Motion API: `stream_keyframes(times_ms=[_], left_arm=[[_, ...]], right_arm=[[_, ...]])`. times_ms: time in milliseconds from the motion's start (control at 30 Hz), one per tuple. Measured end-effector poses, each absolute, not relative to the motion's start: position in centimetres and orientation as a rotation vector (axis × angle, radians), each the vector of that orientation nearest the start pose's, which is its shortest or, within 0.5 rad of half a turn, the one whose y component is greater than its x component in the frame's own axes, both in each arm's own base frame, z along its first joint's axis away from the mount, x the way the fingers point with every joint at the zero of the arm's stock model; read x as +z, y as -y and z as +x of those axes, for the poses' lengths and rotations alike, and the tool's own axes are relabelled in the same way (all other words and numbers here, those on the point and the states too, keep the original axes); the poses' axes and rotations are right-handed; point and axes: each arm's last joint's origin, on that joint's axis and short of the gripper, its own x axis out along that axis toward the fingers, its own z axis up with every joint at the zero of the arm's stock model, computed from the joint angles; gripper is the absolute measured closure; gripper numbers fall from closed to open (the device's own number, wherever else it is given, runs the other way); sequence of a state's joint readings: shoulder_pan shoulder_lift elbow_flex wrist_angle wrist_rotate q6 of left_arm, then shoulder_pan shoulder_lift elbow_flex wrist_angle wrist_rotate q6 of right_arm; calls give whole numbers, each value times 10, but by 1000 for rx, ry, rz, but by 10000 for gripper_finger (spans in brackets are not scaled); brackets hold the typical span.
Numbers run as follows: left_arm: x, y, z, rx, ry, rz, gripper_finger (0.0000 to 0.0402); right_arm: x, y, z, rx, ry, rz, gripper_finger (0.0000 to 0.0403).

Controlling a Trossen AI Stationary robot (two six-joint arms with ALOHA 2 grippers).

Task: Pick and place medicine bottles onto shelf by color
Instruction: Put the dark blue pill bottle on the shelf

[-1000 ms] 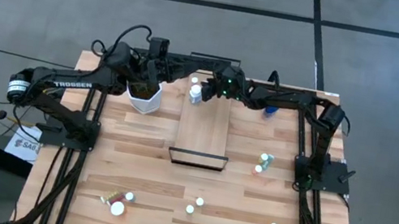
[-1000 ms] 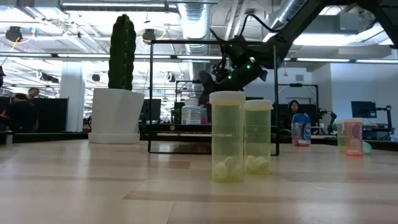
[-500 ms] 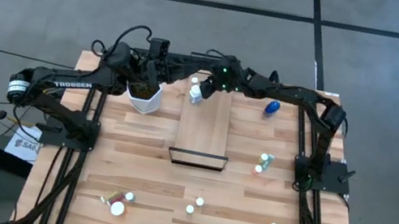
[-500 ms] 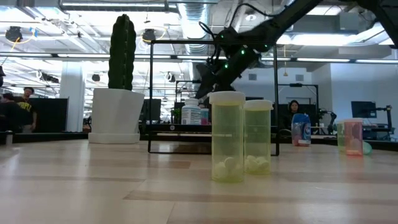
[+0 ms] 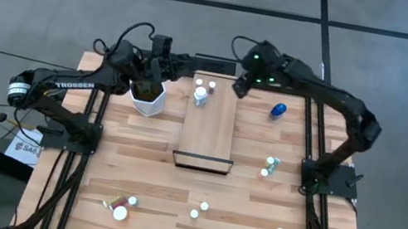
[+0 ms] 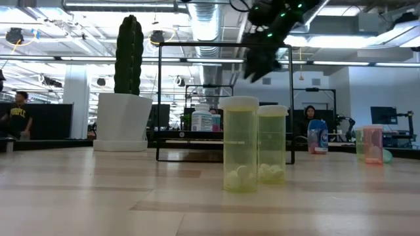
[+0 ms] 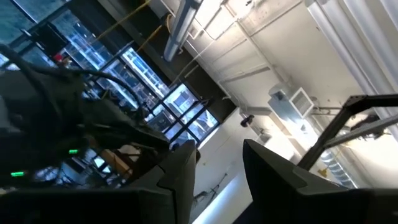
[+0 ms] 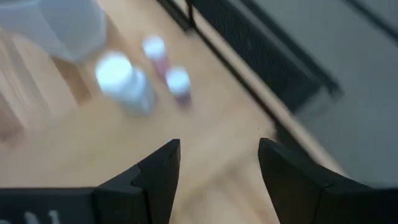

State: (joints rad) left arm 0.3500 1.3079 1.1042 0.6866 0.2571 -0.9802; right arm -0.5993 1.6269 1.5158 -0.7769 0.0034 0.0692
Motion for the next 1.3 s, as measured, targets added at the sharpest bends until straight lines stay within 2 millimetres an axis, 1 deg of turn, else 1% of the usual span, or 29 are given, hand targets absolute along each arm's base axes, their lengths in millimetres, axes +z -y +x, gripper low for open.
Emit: stream_keyframes(times_ms=[100,200,300,367,433,500,567,633,767,867,1000,1100,1300], left_arm=[[412,-95,272,-130,467,-815,281],[412,-97,271,-130,464,-809,281],[412,-100,270,-141,456,-802,281],[412,-100,270,-153,446,-797,281],[412,-101,270,-167,436,-792,281],[412,-101,269,-187,422,-785,281],[412,-104,268,-199,412,-782,281],[412,-109,266,-202,409,-790,281],[412,-123,258,-223,383,-810,281],[411,-133,252,-240,356,-817,281],[411,-146,243,-260,323,-818,281],[411,-155,237,-262,308,-812,281],[410,-169,225,-264,281,-815,281]], right_arm=[[325,191,263,-614,-962,387,163],[318,186,246,-575,-1115,370,163],[304,184,229,-528,-1261,331,163],[291,185,219,-533,-1328,351,163],[276,190,208,-587,-1360,436,163],[263,196,197,-708,-1355,586,163],[253,200,188,-840,-1338,746,163],[245,203,181,-934,-1316,853,163],[242,208,176,-1110,-1219,1006,163],[241,210,180,-1198,-1113,1087,163],[242,208,188,-1248,-1027,1150,163],[242,205,190,-1333,-984,1201,163],[241,196,194,-1455,-967,1203,163]])
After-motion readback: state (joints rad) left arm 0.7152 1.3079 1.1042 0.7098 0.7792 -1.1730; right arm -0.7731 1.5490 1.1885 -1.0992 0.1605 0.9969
